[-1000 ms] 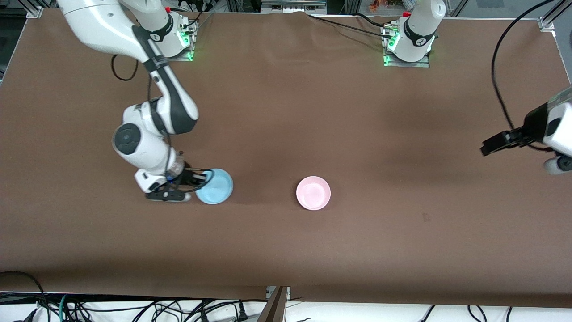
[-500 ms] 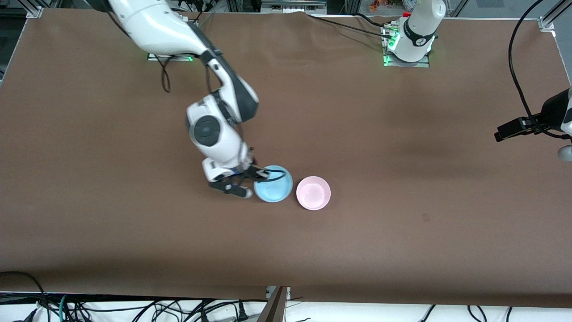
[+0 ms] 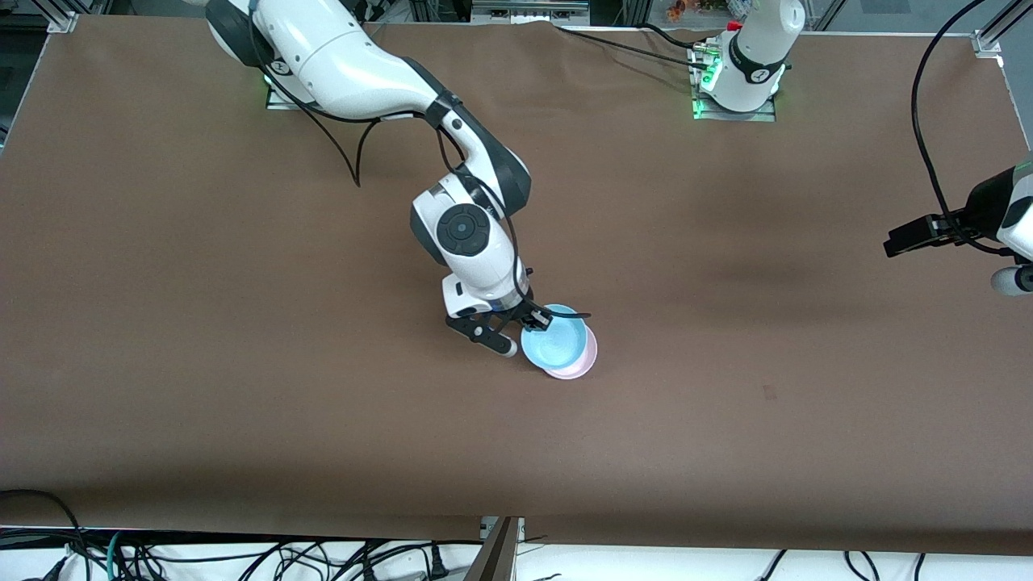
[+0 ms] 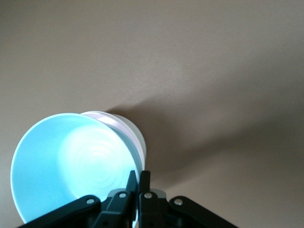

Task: Stack pink and blue bowls on white bowl
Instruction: 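Carry the blue bowl with the right gripper onto the pink bowl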

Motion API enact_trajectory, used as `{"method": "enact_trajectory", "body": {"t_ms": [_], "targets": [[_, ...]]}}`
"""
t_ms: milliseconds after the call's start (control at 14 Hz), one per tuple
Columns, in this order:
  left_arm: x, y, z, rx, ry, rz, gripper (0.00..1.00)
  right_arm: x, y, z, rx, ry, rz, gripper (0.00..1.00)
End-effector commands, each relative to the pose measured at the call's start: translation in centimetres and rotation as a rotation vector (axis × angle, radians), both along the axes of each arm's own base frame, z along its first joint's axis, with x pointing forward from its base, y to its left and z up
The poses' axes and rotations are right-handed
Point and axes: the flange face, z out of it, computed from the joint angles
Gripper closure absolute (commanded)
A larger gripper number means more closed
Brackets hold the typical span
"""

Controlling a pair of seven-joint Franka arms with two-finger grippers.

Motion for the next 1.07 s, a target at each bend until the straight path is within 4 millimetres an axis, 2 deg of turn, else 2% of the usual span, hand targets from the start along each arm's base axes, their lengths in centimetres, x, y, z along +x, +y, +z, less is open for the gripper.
{"method": "enact_trajectory", "body": {"t_ms": [0,286,1000], "targets": [[0.0,0.1,0.1,0.005,0.001,-0.016,0.00,0.6,1.1,0.2,0.019,-0.044,-0.021,1.00],[0.0,0.2,0.0,0.004,0.004,-0.012,0.00,-0.3,2.2,-0.9,0.007,-0.056,-0.005,1.00],[0.0,0.0,0.1,0.004,-0.001,-0.015,0.00,-0.8,2.6,-3.2,-0.035,-0.086,0.017,1.00]]}}
